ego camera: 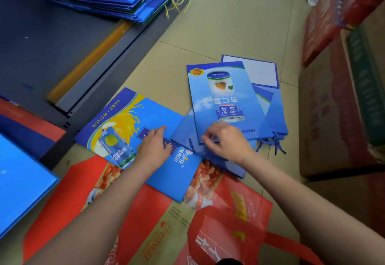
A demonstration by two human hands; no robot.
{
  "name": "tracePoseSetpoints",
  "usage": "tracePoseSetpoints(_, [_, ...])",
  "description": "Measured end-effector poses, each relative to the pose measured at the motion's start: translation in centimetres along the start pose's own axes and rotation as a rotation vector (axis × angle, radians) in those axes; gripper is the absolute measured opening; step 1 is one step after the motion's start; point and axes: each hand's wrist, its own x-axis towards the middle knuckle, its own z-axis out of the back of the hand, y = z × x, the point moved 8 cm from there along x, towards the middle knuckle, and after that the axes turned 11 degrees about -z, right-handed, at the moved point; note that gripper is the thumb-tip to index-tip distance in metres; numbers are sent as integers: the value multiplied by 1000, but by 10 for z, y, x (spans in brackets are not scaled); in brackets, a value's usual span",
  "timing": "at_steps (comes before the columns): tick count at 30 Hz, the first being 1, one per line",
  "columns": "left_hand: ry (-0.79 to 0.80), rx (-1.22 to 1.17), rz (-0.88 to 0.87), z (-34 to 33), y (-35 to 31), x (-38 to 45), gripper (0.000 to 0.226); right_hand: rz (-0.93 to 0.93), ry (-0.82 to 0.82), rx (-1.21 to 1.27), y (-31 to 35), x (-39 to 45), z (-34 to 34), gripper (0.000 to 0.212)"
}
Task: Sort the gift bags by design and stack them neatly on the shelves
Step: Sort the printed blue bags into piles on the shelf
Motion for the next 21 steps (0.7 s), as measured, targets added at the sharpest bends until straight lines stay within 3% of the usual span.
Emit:
tracePoseSetpoints(2, [16,22,-31,-3,0,-4,59,-247,-125,127,-39,13,16,31])
tracePoseSetpoints(3, [37,36,-58,-7,-3,-5,60,-402,-128,133,-64,19,19,38])
tracePoseSetpoints(5, [104,69,-100,-17,-11,-4,64,-738,27,114,-116,16,11,69])
tracePoseSetpoints(7, [170,99,-109,-28,-19,1,70,-943,150,111,-147,3,5,91])
tracePoseSetpoints(11, [271,152,-106,-43,-33,22,88,-973,130,29,-161,0,9,93])
tracePoseSetpoints(15, [289,179,-73,-47,-44,40,94,-958,112,174,-158,12,20,81])
tracePoseSetpoints(18, [257,218,-56,-48,-45,45,92,-867,-51,208,-155,30,65,53])
tracePoseSetpoints(21, [276,247,-24,-49,-43,46,93,-688,-321,134,-139,42,135,49])
